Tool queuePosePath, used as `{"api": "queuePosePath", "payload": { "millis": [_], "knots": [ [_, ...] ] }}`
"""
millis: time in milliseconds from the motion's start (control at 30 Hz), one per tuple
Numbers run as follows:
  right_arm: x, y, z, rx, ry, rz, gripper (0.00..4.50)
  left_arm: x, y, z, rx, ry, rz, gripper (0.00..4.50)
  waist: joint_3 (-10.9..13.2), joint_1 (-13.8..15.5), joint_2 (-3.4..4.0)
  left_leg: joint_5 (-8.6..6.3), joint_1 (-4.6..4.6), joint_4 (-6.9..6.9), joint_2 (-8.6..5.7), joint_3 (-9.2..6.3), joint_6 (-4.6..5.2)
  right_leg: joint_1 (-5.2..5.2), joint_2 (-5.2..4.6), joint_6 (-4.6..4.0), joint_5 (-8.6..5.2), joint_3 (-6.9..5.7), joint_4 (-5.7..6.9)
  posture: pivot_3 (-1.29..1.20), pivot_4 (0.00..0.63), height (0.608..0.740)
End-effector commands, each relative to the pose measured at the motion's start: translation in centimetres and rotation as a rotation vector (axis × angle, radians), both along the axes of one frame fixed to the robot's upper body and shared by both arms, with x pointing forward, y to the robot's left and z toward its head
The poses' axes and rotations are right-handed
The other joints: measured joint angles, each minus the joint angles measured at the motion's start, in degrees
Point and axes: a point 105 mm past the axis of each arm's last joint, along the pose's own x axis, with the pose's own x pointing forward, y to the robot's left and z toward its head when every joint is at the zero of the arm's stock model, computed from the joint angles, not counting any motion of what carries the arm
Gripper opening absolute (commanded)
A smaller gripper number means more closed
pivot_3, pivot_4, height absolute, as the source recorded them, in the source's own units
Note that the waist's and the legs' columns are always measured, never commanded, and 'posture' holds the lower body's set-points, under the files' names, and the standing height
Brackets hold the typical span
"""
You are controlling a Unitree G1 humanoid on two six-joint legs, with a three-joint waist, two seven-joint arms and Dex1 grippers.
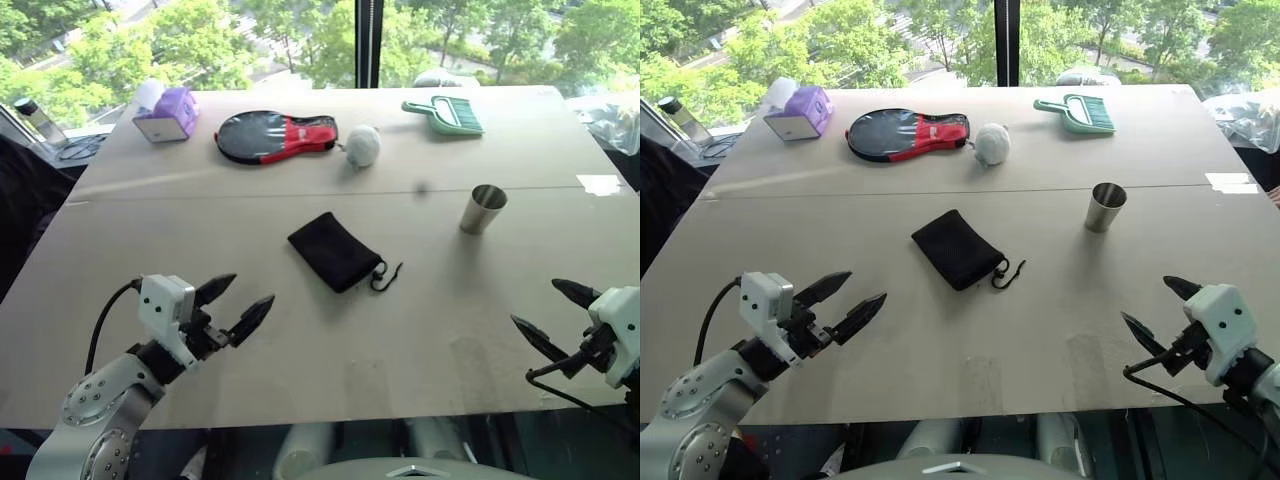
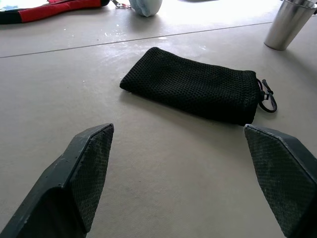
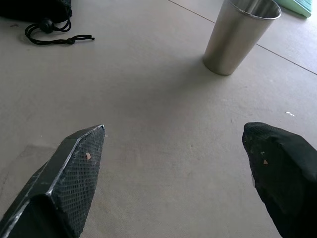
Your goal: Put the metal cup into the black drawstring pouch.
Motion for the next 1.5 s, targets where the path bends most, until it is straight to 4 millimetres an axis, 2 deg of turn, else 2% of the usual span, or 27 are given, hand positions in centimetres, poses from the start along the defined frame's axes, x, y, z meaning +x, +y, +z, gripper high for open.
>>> {"api": "queuePosePath", "payload": {
  "millis": [33, 233, 333, 467, 533, 600, 767, 1033, 1200, 1400, 1500],
  "knots": [
    [0.1, 0.6, 1.1, -0.004, -0.061, 0.008, 4.50, 0.3, 0.0, 0.5, 0.000, -0.012, -0.014, 4.36, 0.00, 0.12, 0.00, 0.00, 0.00, 0.00, 0.00, 0.00, 0.00, 0.00, 0.00, 0.00, 0.00, 0.00, 0.00, 0.00, 0.150, 0.740],
    [1.6, 1.0, 2.3, 0.052, -0.131, -0.009, 4.50, 1.6, -1.0, 1.9, -0.006, -0.037, -0.051, 4.36, 0.00, 0.48, 0.01, 0.00, 0.01, 0.01, 0.00, 0.00, 0.00, 0.00, 0.01, 0.00, 0.00, 0.00, 0.00, 0.00, 0.150, 0.740],
    [1.7, 2.5, 3.5, 0.103, -0.183, 0.067, 4.50, 1.8, -2.0, 2.8, 0.020, -0.062, -0.085, 4.36, 0.01, 0.48, 0.01, 0.12, -0.01, -0.03, 0.00, -0.01, -0.22, -0.02, 0.01, 0.00, 0.00, -0.01, -0.01, 0.00, 0.150, 0.740],
    [-0.1, 5.1, 4.8, 0.117, -0.264, 0.269, 4.50, 1.7, -3.5, 3.0, 0.157, -0.069, -0.122, 4.36, 0.04, 0.49, 0.05, 0.13, -0.02, -0.09, 0.00, 0.01, -0.22, -0.06, 0.01, 0.00, 0.00, 0.01, -0.02, 0.00, 0.150, 0.740],
    [-1.3, 6.0, 4.7, 0.146, -0.236, 0.352, 4.50, 2.0, -4.0, 2.9, 0.305, -0.068, -0.106, 4.36, 0.04, 0.57, 0.05, 0.12, -0.02, -0.10, -0.01, 0.00, -0.20, -0.05, 0.00, 0.00, 0.00, 0.00, -0.02, 0.00, 0.150, 0.740],
    [-2.1, 6.4, 4.3, 0.150, -0.204, 0.393, 4.50, 2.5, -4.6, 3.2, 0.483, -0.080, -0.091, 4.36, 0.06, 0.78, 0.01, 0.08, 0.00, -0.10, 0.00, -0.03, -0.15, -0.04, 0.01, 0.01, 0.01, -0.01, 0.00, 0.00, 0.150, 0.740],
    [-3.0, 6.3, 3.4, 0.159, -0.149, 0.396, 4.50, 3.8, -7.5, 4.4, 0.598, -0.074, -0.168, 4.36, 0.05, 0.62, 0.03, 0.00, 0.04, -0.06, -0.04, -0.03, 0.01, 0.01, 0.01, 0.05, 0.03, -0.02, 0.02, 0.00, 0.150, 0.740],
    [-4.7, 5.9, 2.6, 0.134, -0.156, 0.356, 4.50, 7.6, -11.2, 2.5, 0.677, 0.045, -0.315, 4.36, 0.14, 0.50, 0.00, 0.15, -0.01, -0.09, -0.03, 0.01, -0.25, -0.05, 0.06, 0.05, 0.03, 0.02, 0.02, 0.00, 0.150, 0.740],
    [-5.6, 5.9, 1.7, 0.108, -0.157, 0.323, 4.50, 8.5, -13.0, 1.0, 0.730, 0.087, -0.405, 4.36, 0.15, 0.46, -0.01, 0.15, -0.03, -0.06, -0.05, 0.01, -0.26, -0.08, 0.06, 0.05, 0.03, 0.02, 0.03, 0.00, 0.150, 0.740],
    [-6.2, 6.6, 1.2, 0.081, -0.167, 0.292, 4.50, 9.7, -13.0, -0.9, 0.799, 0.097, -0.441, 4.36, 0.15, 0.48, -0.01, 0.16, -0.02, -0.06, -0.04, 0.01, -0.27, -0.09, 0.06, 0.05, 0.03, 0.05, 0.05, 0.00, 0.150, 0.740],
    [-6.4, 7.5, 1.0, 0.096, -0.166, 0.292, 4.50, 10.4, -12.8, -1.1, 0.830, 0.072, -0.444, 3.63, 0.14, 0.61, 0.00, 0.16, -0.03, -0.06, -0.04, -0.02, -0.27, -0.09, 0.05, 0.05, 0.03, 0.03, 0.04, 0.00, 0.150, 0.740]
  ]
}}
